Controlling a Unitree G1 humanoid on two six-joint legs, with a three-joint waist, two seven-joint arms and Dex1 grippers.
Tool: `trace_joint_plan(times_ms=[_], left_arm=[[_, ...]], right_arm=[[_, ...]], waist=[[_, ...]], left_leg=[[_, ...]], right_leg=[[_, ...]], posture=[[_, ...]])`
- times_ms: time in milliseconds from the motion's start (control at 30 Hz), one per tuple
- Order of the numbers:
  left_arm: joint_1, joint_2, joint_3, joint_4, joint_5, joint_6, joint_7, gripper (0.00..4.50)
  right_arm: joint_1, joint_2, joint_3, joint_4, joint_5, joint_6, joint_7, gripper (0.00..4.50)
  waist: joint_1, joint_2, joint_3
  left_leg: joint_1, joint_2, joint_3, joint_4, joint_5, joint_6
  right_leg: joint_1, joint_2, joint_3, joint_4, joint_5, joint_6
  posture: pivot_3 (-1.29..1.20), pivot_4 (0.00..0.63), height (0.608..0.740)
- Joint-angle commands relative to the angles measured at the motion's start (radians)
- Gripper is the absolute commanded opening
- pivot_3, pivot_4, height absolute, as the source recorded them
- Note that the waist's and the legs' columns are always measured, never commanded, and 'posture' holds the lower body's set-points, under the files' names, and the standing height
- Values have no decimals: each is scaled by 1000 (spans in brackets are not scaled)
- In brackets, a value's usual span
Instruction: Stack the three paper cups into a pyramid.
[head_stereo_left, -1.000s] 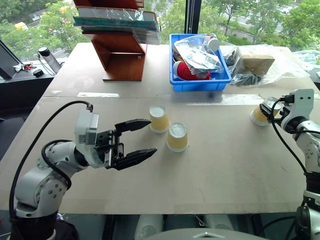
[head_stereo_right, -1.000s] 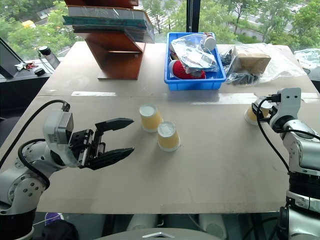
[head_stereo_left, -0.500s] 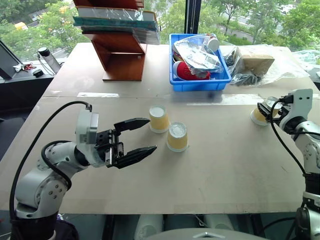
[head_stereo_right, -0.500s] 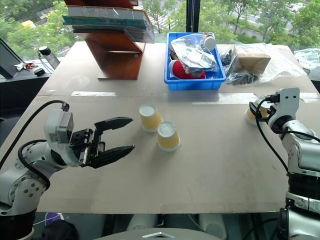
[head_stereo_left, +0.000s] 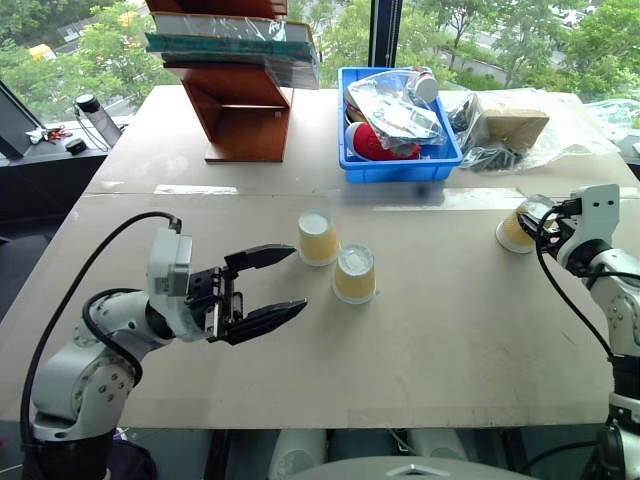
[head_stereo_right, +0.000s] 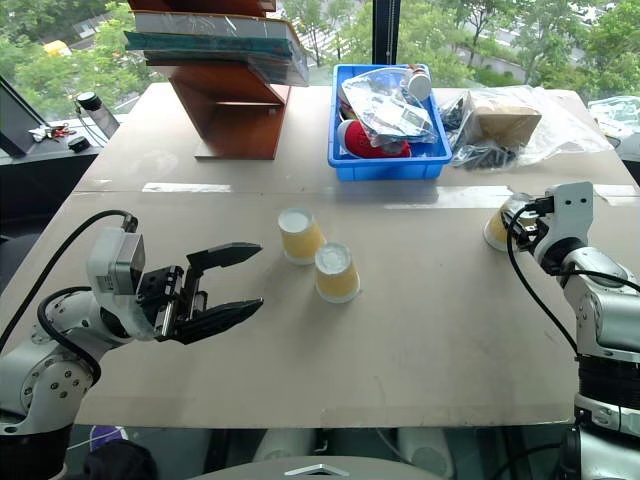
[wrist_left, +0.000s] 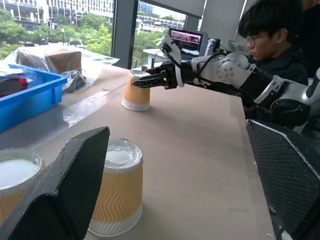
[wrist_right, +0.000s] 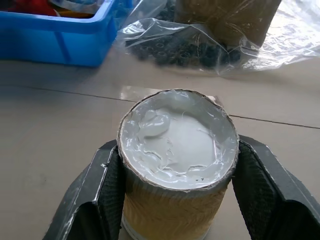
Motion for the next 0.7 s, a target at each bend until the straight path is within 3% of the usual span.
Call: trace_joint_plan(times_ms=[33, 233, 400, 700], left_arm=[[19, 2, 26, 10, 10, -36, -32, 4500], [32, 14, 33, 30, 25, -46, -58, 4500], [22, 22, 34, 33, 28, -41, -61, 4500], [24, 29, 39, 30, 29, -42, -57, 4500]], right_arm=[[45, -59, 79, -286, 164, 38, 203, 2570], [51, -92, 245, -479, 224, 61, 289, 2570], [42, -91, 342, -490, 187, 46, 296, 2570], [58, -82, 403, -440, 114, -15, 296, 2570]], waist=[[-2, 2, 1], [3, 1, 2], [5, 0, 2], [2, 0, 2]], left_leg=[[0, 0, 0, 0, 0, 0], [0, 1, -2, -1, 0, 0], [-1, -1, -1, 0, 0, 0], [-1, 0, -2, 0, 0, 0]], right_leg=[[0, 0, 0, 0, 0, 0], [0, 0, -2, 0, 0, 0], [0, -2, -2, -1, 0, 0], [0, -1, -3, -1, 0, 0]], posture=[[0, 150, 740], [0, 150, 740], [0, 150, 740], [0, 150, 740]])
